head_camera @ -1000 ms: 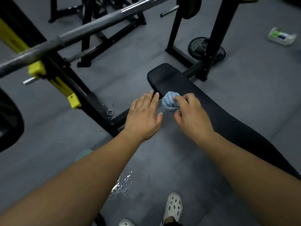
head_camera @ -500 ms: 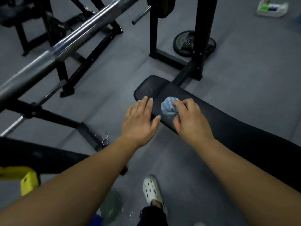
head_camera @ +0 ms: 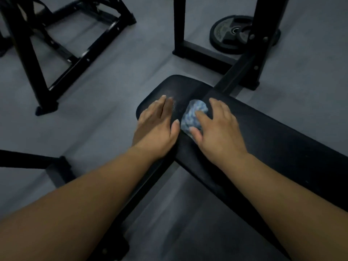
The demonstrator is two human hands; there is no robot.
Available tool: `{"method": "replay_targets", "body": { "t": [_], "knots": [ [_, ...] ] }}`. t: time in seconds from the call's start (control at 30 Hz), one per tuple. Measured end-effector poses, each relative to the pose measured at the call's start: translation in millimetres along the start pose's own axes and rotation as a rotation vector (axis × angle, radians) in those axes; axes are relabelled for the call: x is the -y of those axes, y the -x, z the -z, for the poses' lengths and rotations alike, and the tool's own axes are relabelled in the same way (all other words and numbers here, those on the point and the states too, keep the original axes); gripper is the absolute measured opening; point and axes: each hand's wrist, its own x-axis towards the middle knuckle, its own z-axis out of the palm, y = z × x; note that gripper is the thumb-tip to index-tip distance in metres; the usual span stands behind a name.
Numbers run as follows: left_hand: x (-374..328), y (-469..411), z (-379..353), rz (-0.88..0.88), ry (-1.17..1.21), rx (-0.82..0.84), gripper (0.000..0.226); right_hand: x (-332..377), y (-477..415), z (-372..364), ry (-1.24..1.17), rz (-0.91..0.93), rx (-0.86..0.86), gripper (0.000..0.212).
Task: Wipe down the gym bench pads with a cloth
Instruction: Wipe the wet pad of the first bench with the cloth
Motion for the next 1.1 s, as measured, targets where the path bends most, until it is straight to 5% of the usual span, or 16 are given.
{"method": "replay_targets", "body": {
  "t": [0.23,0.5,0.7,0.87,1.03,1.1],
  "knots": [
    [47.5,-59.4,-59.6,0.032,-0.020,-0.079,0.062,-8.4,-56.9,-63.3,0.126,0.194,0.097,0.063],
    [57.5,-66.2,-75.9,0.047,0.015,-0.183,0.061,19.1,-162.3,-91.4,0.138,0.063,-0.010,0.065],
    [55.8,-39.1,-65.0,0.187,0.124,-0.219,0.073,7.5,-83.5,-70.7,0.096,0.507,0.185,0.048],
    [60.5,-26.1,-67.1,0.154,0.043,-0.213,0.058,26.9,-148.3,-84.4,0.187,0.137,0.096,0.057],
    [68.8,-9.5,-66.5,0.156,0.045,-0.152,0.058,28.4,-73.7,-80.7,0.125,0.569,0.159,0.058],
    [71.1,-2.3,-65.6,0.133,0.066,-0.130,0.059,9.3,-63.9,-67.5,0.120,0.596,0.168,0.061]
  ]
}}
